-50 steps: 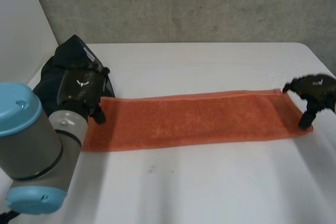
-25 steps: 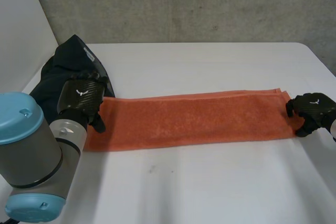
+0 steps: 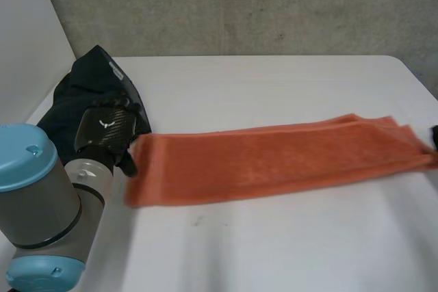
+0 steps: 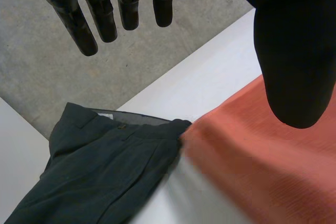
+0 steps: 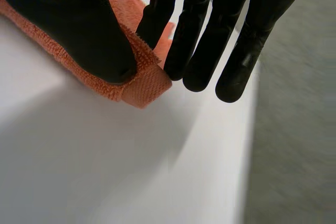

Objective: Fold the laundry.

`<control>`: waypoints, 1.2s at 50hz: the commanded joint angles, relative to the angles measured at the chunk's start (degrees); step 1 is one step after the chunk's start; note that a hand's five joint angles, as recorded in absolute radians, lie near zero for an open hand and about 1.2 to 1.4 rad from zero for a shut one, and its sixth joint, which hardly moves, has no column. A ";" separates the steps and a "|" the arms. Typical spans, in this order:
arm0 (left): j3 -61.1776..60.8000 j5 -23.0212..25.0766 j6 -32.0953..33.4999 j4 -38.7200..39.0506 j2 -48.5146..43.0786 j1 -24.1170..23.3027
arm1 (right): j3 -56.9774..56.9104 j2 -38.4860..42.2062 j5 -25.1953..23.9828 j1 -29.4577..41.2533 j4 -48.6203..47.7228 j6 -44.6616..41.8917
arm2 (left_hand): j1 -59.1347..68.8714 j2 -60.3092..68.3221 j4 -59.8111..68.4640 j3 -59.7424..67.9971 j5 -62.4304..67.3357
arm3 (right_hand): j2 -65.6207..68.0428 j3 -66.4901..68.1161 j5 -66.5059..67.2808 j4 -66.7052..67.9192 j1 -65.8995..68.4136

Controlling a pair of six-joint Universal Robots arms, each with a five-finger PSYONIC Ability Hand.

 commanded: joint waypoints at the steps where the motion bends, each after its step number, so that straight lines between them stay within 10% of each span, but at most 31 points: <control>1: -0.06 -0.01 0.00 0.00 0.04 -0.03 | -4.29 -1.00 2.05 -6.86 1.23 -8.44 | -1.65 -0.74 -0.67 -1.30 -1.16 | 12.52 12.58 14.00 11.86 24.41; 8: -0.06 -0.10 0.00 0.00 0.30 -0.12 | -6.50 -1.97 5.05 -5.64 2.20 -9.60 | -1.65 -0.75 -0.67 -1.30 -1.16 | 12.52 12.58 14.00 11.86 24.41; 24: 0.21 -0.28 0.00 0.00 0.92 -0.30 | -6.41 -9.00 2.68 38.47 0.18 -6.08 | -1.82 -0.91 -0.84 -1.47 -1.33 | 12.52 12.58 14.00 11.86 24.41; 35: 0.73 -0.36 0.00 0.35 0.83 -0.82 | -6.42 0.92 -2.42 61.68 -0.88 -5.99 | -1.82 -0.91 -0.84 -1.47 -1.33 | 12.52 12.58 14.00 11.86 24.41; 43: 2.92 -0.36 0.09 0.35 -0.22 -2.40 | -6.15 3.04 -2.51 63.01 -0.79 -5.65 | -1.82 -0.91 -0.84 -1.47 -1.33 | 9.75 9.81 11.23 9.09 21.64; 47: 5.99 -0.36 0.00 0.35 -2.15 -4.86 | -6.15 1.20 -1.64 61.09 -0.97 -0.91 | -1.81 -0.91 -0.84 -1.47 -1.33 | -55.42 -55.37 -53.94 -56.09 -43.54; 60: 19.18 -0.19 0.44 -0.35 -13.31 -16.02 | 4.91 -12.69 11.03 41.06 0.97 28.99 | -1.82 -0.91 -0.84 -1.47 -1.33 | -57.48 -57.42 -56.00 -58.14 -45.59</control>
